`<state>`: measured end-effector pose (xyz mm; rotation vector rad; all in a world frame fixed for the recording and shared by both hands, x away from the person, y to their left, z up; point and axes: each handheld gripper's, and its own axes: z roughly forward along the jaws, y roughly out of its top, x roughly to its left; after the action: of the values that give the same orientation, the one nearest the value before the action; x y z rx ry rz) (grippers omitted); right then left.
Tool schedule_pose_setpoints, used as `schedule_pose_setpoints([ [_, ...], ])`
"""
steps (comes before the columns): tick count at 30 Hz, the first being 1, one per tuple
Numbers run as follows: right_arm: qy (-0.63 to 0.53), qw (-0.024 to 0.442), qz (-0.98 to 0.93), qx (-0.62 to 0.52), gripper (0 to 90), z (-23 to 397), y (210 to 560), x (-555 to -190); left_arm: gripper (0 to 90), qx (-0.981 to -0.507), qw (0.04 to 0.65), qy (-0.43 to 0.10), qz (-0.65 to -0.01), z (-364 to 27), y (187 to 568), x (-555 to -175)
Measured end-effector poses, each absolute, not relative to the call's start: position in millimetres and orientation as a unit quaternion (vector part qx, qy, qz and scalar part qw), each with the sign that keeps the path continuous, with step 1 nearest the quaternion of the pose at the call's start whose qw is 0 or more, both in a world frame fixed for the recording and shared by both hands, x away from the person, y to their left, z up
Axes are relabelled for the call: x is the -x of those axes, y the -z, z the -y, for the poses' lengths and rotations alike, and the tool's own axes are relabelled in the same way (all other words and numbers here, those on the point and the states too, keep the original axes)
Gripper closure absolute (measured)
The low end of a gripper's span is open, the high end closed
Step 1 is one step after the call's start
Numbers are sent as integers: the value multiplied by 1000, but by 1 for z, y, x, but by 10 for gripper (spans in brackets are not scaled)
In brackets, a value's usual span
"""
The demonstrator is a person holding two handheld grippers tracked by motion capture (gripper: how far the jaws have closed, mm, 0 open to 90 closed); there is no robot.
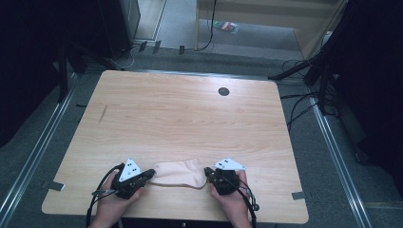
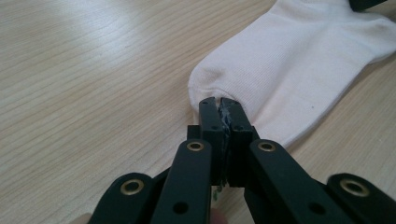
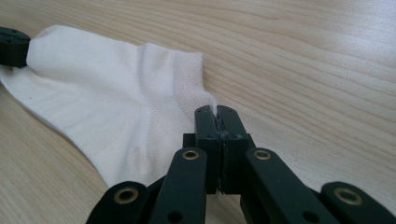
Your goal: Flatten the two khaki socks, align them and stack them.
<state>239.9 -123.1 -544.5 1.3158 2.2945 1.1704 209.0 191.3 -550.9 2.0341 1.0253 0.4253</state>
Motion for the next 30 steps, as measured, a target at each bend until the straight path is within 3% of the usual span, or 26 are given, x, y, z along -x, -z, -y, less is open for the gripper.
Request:
schedule_pose_setpoints([
  [2,-403,123,-786,-452,886,123,545,-240,844,-800,408,-165,-407,-193,551,-209],
  [3,-421,116,-782,-446,695,125,545,-241,755,-798,414,-164,-406,-194,551,-209],
  [4,-421,116,-782,-446,695,125,545,-241,755,-792,422,-162,-410,-195,550,-209],
  [5,-448,116,-769,-442,528,126,545,-241,649,-780,446,-151,-412,-198,546,-209],
  [6,-448,116,-769,-442,528,126,545,-241,568,-780,446,-151,-412,-198,546,-209],
  [7,-458,120,-765,-437,465,127,543,-241,568,-771,458,-148,-418,-200,543,-209],
  [8,-476,134,-756,-429,356,129,540,-240,333,-757,468,-146,-432,-203,539,-210],
  [13,-485,137,-741,-444,240,139,534,-243,137,-730,498,-157,-442,-219,533,-211],
  [23,-497,146,-721,-461,142,171,525,-248,76,-701,509,-172,-469,-245,532,-216],
  [30,-493,153,-718,-467,140,186,526,-253,76,-688,503,-179,-492,-261,534,-220],
])
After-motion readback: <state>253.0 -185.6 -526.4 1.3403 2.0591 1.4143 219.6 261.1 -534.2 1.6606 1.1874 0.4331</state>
